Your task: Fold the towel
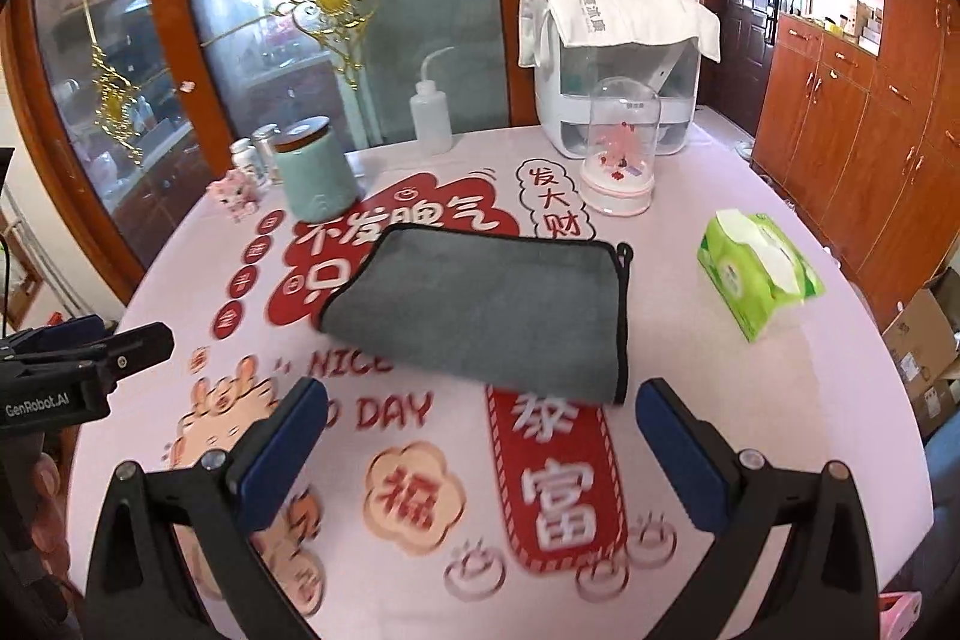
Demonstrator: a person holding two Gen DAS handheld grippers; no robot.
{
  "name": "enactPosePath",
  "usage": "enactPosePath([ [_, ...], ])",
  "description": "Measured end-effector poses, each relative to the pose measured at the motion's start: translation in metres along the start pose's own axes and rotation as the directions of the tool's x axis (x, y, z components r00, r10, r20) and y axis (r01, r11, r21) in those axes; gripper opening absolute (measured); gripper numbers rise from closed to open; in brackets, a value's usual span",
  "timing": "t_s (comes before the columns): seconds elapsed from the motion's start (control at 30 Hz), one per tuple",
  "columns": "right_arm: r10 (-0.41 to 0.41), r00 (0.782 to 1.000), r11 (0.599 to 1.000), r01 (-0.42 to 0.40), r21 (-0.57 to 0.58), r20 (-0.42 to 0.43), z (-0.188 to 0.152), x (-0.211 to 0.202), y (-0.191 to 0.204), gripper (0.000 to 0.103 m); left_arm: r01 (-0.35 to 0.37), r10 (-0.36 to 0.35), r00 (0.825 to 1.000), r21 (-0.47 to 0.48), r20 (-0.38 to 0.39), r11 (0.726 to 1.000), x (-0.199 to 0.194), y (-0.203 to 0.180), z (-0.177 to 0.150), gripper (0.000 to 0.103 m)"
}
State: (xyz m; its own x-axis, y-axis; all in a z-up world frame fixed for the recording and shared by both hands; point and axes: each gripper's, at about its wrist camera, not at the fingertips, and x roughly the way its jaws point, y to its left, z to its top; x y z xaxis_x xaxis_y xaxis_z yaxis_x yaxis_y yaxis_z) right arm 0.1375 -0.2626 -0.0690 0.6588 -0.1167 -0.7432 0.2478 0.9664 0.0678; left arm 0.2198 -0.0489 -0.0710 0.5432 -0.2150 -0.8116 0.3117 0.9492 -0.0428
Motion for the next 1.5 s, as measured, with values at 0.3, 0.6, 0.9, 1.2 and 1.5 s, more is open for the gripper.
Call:
enactPosePath([
  [0.3, 0.041, 0.999, 0.998, -0.041, -0.058, 0.002, -0.025, -0.073, 0.018, 0.103, -0.014, 0.015, 0.998, -0.018, 0.061, 1.0, -0.079, 0.002, -0.038, 0.103],
  [0.6, 0.097, 0.995, 0.993, -0.098, -0.07, -0.011, -0.033, -0.121, 0.026, 0.103, -0.07, 0.077, 0.99, -0.063, 0.119, 0.996, -0.145, -0.006, -0.07, 0.103],
  [0.9, 0.108, 0.994, 0.991, -0.106, -0.088, 0.021, -0.045, -0.148, 0.027, 0.103, -0.103, 0.114, 0.986, -0.094, 0.125, 0.99, -0.173, -0.024, -0.094, 0.103],
  [1.2, 0.071, 0.995, 0.993, -0.064, -0.098, 0.074, -0.046, -0.161, 0.022, 0.103, -0.145, 0.163, 0.979, -0.144, 0.123, 0.979, -0.178, -0.027, -0.102, 0.103],
  [1.5, 0.072, 0.996, 0.992, -0.066, -0.109, 0.056, -0.049, -0.158, 0.021, 0.103, -0.152, 0.17, 0.98, -0.163, 0.102, 0.975, -0.173, -0.033, -0.108, 0.103],
])
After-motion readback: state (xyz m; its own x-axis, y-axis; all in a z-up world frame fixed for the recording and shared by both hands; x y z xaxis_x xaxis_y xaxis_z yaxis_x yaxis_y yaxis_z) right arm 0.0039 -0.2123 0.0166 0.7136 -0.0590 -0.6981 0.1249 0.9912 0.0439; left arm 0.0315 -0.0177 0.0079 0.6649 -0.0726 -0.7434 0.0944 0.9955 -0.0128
